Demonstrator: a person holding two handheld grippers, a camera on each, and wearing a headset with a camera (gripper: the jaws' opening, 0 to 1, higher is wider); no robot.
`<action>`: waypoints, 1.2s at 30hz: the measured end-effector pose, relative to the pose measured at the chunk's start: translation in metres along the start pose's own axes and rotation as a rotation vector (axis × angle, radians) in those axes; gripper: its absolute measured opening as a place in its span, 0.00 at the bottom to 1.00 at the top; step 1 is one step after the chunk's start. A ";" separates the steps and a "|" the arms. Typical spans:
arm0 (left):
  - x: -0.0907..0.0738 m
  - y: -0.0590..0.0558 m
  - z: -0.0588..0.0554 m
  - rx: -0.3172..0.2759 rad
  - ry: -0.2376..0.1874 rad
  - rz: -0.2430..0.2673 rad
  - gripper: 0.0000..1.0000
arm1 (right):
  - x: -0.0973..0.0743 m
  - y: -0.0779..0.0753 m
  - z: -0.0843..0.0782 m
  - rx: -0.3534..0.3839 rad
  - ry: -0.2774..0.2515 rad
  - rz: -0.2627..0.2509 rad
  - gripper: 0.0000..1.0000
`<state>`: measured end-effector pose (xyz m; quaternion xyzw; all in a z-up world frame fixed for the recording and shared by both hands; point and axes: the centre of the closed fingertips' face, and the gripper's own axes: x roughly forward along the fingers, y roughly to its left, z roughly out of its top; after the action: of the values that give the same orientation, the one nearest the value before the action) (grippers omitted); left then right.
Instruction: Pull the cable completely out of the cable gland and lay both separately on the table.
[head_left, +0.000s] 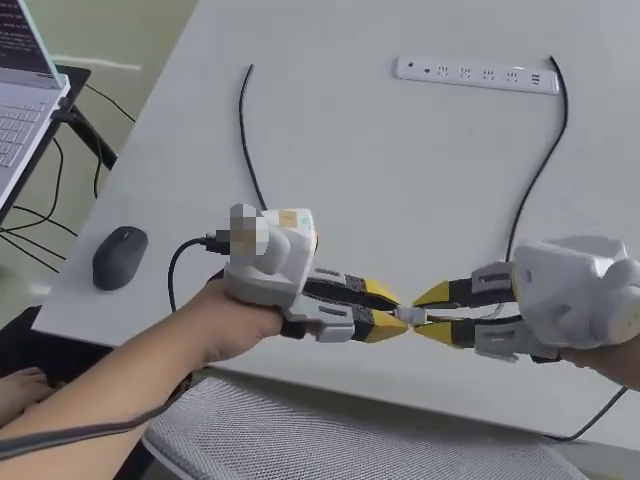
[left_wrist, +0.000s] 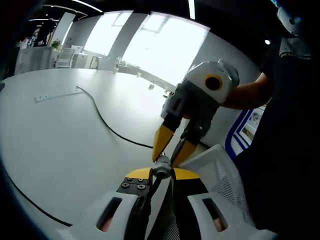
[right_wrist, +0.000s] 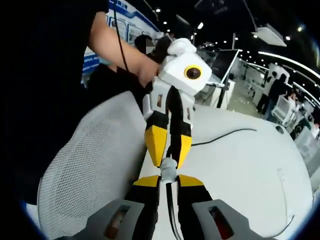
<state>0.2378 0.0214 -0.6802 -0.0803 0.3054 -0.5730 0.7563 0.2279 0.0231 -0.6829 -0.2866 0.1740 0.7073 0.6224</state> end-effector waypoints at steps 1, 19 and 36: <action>0.000 0.001 -0.001 -0.016 0.001 0.000 0.15 | 0.001 0.000 0.000 -0.008 0.003 -0.008 0.07; 0.003 -0.005 -0.009 0.080 0.006 0.014 0.15 | -0.001 -0.001 -0.005 0.200 -0.029 0.009 0.17; 0.000 -0.013 -0.001 0.202 0.019 0.010 0.15 | -0.018 -0.006 0.005 0.955 -0.274 0.421 0.21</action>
<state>0.2265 0.0173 -0.6753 0.0032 0.2537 -0.5977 0.7605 0.2336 0.0134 -0.6670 0.1642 0.4470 0.6900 0.5451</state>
